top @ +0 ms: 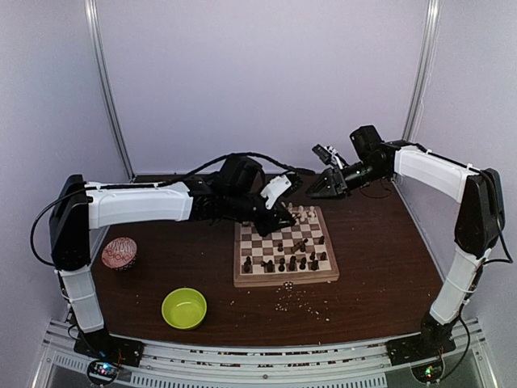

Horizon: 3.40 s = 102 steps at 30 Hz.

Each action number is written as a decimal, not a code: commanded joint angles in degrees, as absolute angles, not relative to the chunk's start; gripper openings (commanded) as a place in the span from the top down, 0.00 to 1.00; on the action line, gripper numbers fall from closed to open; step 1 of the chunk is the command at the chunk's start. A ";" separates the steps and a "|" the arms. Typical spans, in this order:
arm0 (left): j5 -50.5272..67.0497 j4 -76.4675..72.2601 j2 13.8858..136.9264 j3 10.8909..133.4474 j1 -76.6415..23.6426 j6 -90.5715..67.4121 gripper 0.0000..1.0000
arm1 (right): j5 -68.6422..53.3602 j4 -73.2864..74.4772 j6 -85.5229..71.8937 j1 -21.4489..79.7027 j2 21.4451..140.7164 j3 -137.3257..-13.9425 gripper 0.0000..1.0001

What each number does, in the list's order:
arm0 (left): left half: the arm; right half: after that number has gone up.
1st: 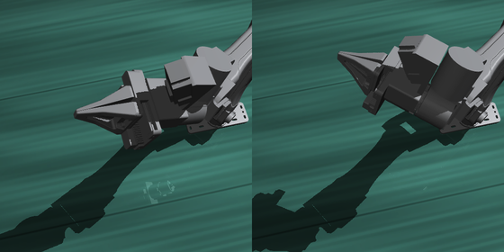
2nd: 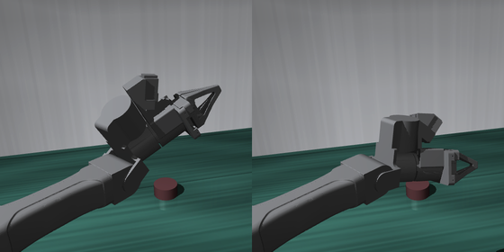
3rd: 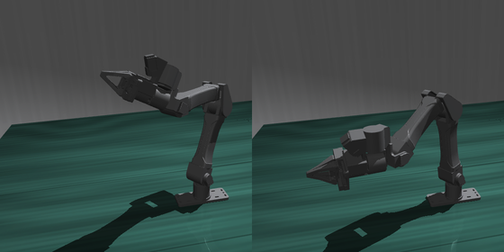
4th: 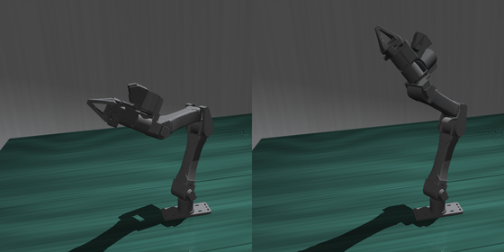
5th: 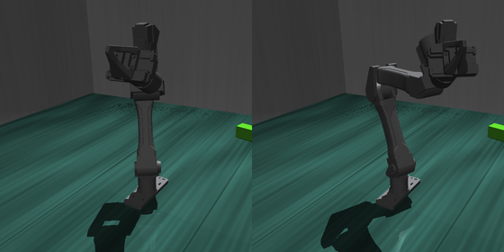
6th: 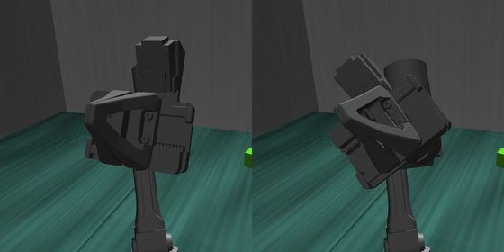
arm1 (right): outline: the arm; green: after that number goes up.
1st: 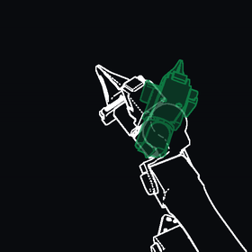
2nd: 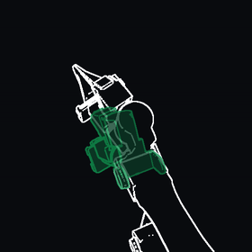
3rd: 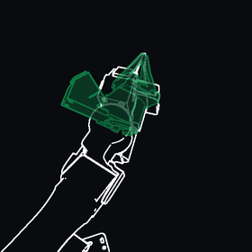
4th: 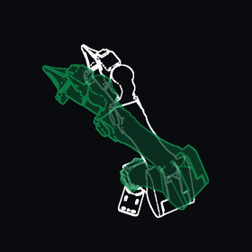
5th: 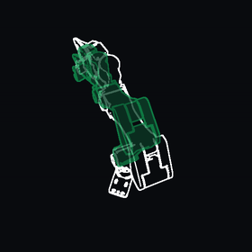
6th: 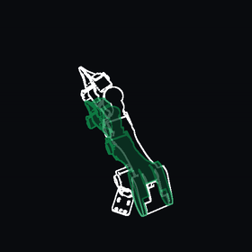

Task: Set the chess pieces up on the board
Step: Pass from the left arm to the right, then place the rook at a8.

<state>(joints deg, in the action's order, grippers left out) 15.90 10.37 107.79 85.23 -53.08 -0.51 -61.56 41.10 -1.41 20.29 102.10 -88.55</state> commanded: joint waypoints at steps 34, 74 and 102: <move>13.91 5.78 107.62 85.43 -53.70 -1.65 0.86 | -70.53 32.33 -8.99 25.57 104.42 -81.67 0.88; 5.93 2.25 102.40 72.06 -47.72 -12.01 0.60 | -14.87 38.54 34.98 36.57 93.69 -61.93 0.89; 8.20 15.50 112.01 82.40 -47.77 -13.71 0.60 | -13.83 37.73 33.78 37.56 91.62 -60.44 0.70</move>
<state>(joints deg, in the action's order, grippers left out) 6.50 10.07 108.75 78.17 -47.99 -13.19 -13.82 37.47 34.35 37.28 94.74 -60.66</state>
